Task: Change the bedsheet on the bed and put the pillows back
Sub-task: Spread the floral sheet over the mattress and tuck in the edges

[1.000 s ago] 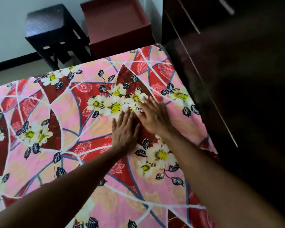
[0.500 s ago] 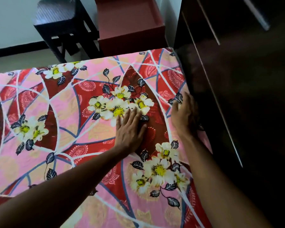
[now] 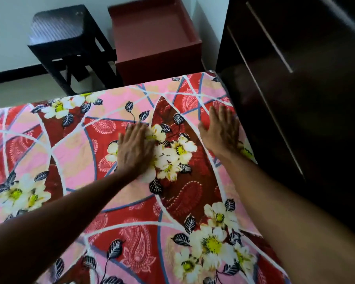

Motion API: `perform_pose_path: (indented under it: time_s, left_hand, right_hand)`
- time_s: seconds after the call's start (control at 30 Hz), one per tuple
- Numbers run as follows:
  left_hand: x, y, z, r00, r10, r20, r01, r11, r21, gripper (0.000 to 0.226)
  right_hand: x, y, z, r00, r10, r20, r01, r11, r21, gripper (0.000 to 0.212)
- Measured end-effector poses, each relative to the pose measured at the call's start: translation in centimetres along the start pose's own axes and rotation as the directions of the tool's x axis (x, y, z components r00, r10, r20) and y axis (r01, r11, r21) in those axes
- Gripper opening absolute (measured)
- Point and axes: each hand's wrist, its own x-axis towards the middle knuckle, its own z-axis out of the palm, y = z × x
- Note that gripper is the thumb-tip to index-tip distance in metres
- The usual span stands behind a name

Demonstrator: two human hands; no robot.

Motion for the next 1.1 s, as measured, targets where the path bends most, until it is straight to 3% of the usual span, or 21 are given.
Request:
perform_pose_path:
  time_s: [0.07, 0.13, 0.2, 0.3, 0.37, 0.43, 0.57, 0.63, 0.7, 0.77, 0.87, 0.97, 1.03, 1.1]
  left_hand:
    - [2.3, -1.4, -0.3, 0.996, -0.082, -0.016, 0.082, 0.997, 0.01, 0.07]
    - [4.2, -2.3, -0.1, 0.996, -0.089, 0.011, 0.088, 0.994, 0.065, 0.071]
    - [5.9, -2.5, 0.3, 0.996, -0.08, 0.035, 0.076, 0.99, 0.115, 0.07]
    - [8.8, -1.0, 0.7, 0.99, -0.106, 0.092, 0.091, 0.984, 0.153, 0.07]
    - [10.6, 0.5, 1.0, 0.986, -0.122, 0.111, 0.103, 0.982, 0.159, 0.069]
    - [12.3, 2.5, 1.5, 0.985, -0.125, 0.115, 0.106, 0.982, 0.159, 0.07]
    - [14.8, 7.5, 3.1, 0.985, -0.109, 0.132, 0.087, 0.984, 0.158, 0.076]
    - [15.0, 10.5, 4.3, 0.988, -0.038, 0.15, 0.013, 0.986, 0.166, 0.078]
    - [14.6, 13.2, 5.5, 0.986, 0.039, 0.161, -0.065, 0.985, 0.162, 0.079]
    - [14.2, 15.2, 6.4, 0.982, 0.077, 0.174, -0.104, 0.982, 0.155, 0.081]
    - [13.0, 18.1, 7.3, 0.957, 0.173, 0.232, -0.214, 0.962, 0.17, 0.081]
    - [11.0, 20.7, 7.6, 0.861, 0.389, 0.328, -0.42, 0.907, 0.028, 0.072]
    - [9.5, 21.1, 7.1, 0.843, 0.471, 0.259, -0.434, 0.881, -0.189, 0.064]
    - [7.9, 20.0, 5.9, 0.893, 0.442, 0.084, -0.383, 0.844, -0.376, 0.054]
  right_hand:
    - [1.3, -1.0, -1.0, 0.995, -0.099, -0.018, 0.099, 0.995, -0.019, 0.068]
    - [2.5, -2.4, -0.7, 0.967, -0.234, 0.099, 0.234, 0.972, 0.008, 0.066]
    - [3.2, -2.6, 0.5, 0.953, -0.251, 0.171, 0.257, 0.966, -0.015, 0.067]
    - [3.9, -0.4, 1.6, 0.989, -0.132, 0.072, 0.135, 0.99, -0.03, 0.073]
    - [4.0, 1.3, 1.7, 0.999, 0.001, 0.034, -0.005, 0.995, 0.103, 0.074]
    - [3.8, 2.5, 1.6, 0.996, 0.063, 0.058, -0.075, 0.967, 0.243, 0.076]
    - [3.4, 2.6, 0.3, 0.988, 0.117, 0.102, -0.145, 0.931, 0.334, 0.076]
    - [1.9, 2.1, -0.9, 0.99, 0.11, -0.084, -0.072, 0.927, 0.369, 0.067]
    - [-1.1, 1.6, -2.0, 0.936, 0.107, -0.335, 0.039, 0.916, 0.399, 0.054]
    - [-5.4, 0.9, -1.7, 0.901, 0.122, -0.416, 0.066, 0.91, 0.408, 0.045]
    - [-12.3, 1.5, 0.2, 0.951, 0.085, -0.298, -0.008, 0.968, 0.252, 0.049]
    - [-14.8, 5.1, 1.3, 0.971, 0.124, -0.204, -0.095, 0.984, 0.15, 0.062]
    - [-14.4, 7.2, 1.1, 0.979, 0.173, -0.106, -0.131, 0.939, 0.318, 0.069]
    - [-14.0, 8.4, 1.0, 0.991, 0.131, 0.014, -0.117, 0.821, 0.559, 0.069]
